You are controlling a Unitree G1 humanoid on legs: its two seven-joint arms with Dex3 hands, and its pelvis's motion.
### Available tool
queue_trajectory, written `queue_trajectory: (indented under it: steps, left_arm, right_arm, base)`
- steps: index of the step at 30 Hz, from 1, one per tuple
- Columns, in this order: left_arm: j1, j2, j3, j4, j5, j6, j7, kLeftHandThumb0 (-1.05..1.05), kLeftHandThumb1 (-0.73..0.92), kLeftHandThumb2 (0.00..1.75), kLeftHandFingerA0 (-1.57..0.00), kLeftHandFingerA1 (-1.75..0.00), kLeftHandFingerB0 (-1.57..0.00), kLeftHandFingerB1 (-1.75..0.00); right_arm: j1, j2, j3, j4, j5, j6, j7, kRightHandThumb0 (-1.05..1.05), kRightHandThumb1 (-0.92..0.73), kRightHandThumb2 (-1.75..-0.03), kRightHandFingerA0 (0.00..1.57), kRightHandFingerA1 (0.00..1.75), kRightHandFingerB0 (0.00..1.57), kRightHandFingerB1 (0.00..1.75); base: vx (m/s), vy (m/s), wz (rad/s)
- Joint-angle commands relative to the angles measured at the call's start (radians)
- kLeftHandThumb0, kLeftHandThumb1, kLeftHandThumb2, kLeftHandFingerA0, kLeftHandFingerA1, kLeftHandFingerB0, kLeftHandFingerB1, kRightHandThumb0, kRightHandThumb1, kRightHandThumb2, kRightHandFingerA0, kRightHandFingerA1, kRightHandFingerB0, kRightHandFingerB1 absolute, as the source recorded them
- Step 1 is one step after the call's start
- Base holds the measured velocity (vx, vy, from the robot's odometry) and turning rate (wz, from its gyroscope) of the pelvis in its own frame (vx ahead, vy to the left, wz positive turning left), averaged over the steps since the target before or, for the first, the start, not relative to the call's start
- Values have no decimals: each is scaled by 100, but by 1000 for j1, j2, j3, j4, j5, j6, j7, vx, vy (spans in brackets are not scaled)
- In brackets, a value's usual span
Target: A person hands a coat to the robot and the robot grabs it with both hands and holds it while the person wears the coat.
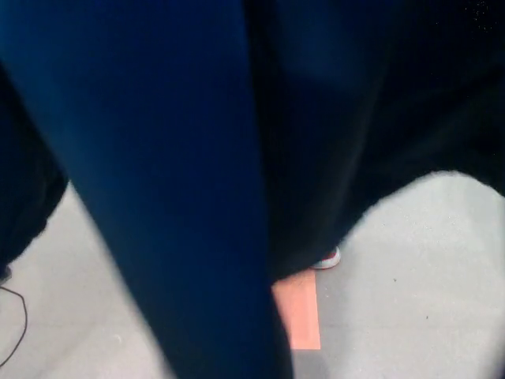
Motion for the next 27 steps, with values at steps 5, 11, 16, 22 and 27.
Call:
queue_trajectory:
  steps: [5,11,16,22,27]
  left_arm:
    - [-7,85,15,44,43,55,38,-44,80,65,-96,-175,-71,-165]
    - [-5,92,27,43,47,32,19,-43,83,66,-94,-175,-67,-161]
    - [0,91,39,42,45,33,8,-44,84,66,-94,-175,-69,-157]
    - [5,92,59,42,38,21,-11,-44,85,66,-94,-175,-70,-159]
    - [12,96,64,41,44,25,-5,-44,83,66,-96,-175,-71,-160]
  right_arm:
    - [-15,-80,8,30,-54,35,-90,-42,-79,-63,90,175,68,166]
    - [-11,-87,-3,32,-50,14,-81,-41,-80,-63,91,175,67,171]
    - [-9,-88,-8,34,-50,15,-80,-42,-79,-63,92,175,69,171]
    - [-4,-88,-18,34,-46,5,-77,-42,-80,-63,93,175,67,175]
    - [0,-86,-30,35,-44,3,-72,-40,-80,-62,94,175,65,174]
  base:
    - [0,0,0]
    - [0,0,0]
    - [0,0,0]
    - [0,0,0]
    - [0,0,0]
